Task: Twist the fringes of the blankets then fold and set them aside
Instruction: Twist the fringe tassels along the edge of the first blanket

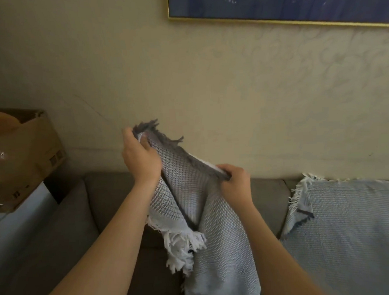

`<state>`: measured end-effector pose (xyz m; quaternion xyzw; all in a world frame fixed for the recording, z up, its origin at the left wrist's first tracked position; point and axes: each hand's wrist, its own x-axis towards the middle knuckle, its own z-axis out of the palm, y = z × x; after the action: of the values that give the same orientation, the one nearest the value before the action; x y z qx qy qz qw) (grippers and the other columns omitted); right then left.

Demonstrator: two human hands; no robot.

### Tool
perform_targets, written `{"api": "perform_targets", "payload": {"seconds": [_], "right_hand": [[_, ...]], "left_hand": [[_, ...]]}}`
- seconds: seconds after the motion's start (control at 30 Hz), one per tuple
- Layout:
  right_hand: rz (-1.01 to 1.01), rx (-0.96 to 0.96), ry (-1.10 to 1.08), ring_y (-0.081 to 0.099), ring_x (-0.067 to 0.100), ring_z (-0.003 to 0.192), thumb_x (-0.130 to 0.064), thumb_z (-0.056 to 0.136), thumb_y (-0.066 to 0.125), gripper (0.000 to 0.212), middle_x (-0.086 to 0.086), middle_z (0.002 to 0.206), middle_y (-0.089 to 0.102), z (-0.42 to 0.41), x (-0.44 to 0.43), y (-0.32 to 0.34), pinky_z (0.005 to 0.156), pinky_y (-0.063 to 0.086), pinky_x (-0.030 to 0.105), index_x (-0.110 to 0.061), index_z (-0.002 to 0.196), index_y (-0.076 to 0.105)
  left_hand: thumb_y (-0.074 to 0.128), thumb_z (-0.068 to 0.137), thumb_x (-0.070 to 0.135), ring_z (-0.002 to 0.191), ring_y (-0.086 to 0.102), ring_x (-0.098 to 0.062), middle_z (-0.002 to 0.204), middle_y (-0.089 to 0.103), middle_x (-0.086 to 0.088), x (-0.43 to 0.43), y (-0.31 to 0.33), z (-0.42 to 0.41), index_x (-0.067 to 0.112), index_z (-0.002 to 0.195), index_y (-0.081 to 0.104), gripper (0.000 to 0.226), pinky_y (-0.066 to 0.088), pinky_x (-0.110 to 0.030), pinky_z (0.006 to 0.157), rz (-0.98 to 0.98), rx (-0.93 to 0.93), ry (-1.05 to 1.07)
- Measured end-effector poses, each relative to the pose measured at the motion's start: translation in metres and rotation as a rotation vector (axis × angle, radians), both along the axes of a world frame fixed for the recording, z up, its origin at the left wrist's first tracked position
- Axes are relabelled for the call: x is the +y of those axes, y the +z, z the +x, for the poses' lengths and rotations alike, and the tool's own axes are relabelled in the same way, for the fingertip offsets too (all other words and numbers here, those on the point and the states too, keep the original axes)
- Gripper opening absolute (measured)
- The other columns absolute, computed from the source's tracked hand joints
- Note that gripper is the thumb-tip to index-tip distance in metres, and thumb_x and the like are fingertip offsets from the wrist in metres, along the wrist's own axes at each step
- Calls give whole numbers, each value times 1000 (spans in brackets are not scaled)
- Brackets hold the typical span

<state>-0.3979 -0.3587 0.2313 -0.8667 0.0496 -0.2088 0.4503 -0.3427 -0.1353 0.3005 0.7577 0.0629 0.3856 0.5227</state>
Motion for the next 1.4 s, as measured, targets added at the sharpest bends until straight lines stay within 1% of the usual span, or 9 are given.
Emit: {"api": "perform_targets", "payload": {"seconds": [0.03,0.17,0.37,0.57,0.73,0.9,1.1,1.23,1.4], "right_hand": [[-11,38,53,58,-1,62,-3,84,69,17,-11,65,66,-2,-1,-16,60,44,23,-18,77,74],[0,274,262,27,5,46,-34,98,74,55,-8,51,29,-17,-4,-62,49,22,28,-20,62,35],[-88,588,309,51,13,67,-34,93,70,37,6,72,57,-40,-20,-139,63,43,37,0,82,62],[-294,469,282,40,4,55,-18,93,72,42,-6,55,44,-44,-29,-123,52,30,17,-25,58,51],[-336,349,166,57,-6,54,5,75,66,27,-20,49,54,-37,-41,-91,54,37,11,-18,78,81],[-171,218,-7,58,20,57,9,76,54,23,3,63,65,-39,-41,-77,54,43,33,-9,77,69],[124,195,-129,40,13,51,3,98,46,21,3,64,54,-46,-26,-74,44,31,18,-5,83,57],[103,156,-103,44,6,47,-3,97,54,15,3,65,61,-41,-23,-68,47,35,21,-8,90,67],[150,58,-203,65,-3,69,-10,95,68,17,-10,82,74,-37,-14,-56,63,47,15,-18,103,81]], "left_hand": [[52,109,10,96,62,-20,105,62,4,-3,0,-2,9,118,55,10,48,-36,81,9,-5,-2],[54,106,4,93,62,-20,101,62,5,-15,-9,-11,9,116,57,11,48,-35,79,59,-5,-41],[51,108,7,93,56,-14,104,63,1,-21,-5,-20,1,116,56,11,38,-20,79,-53,-8,17],[50,111,12,106,57,-12,114,60,2,-6,-26,-15,1,125,57,20,39,-19,87,-144,62,53],[51,110,14,120,64,-37,124,69,-21,14,-69,-13,0,122,65,23,46,-36,94,-156,263,109],[53,106,7,121,65,-38,124,71,-21,24,-103,-20,0,125,67,24,52,-47,104,-203,419,127],[46,104,2,115,61,-24,123,67,-6,25,-124,-34,16,116,69,30,48,-39,106,-414,579,-9],[46,94,28,112,65,-37,114,71,-11,26,-133,-38,17,92,75,31,54,-57,102,-446,757,-192],[62,95,62,93,71,-21,91,77,-2,31,-137,-46,14,80,81,54,54,-43,92,47,949,-492]]}}
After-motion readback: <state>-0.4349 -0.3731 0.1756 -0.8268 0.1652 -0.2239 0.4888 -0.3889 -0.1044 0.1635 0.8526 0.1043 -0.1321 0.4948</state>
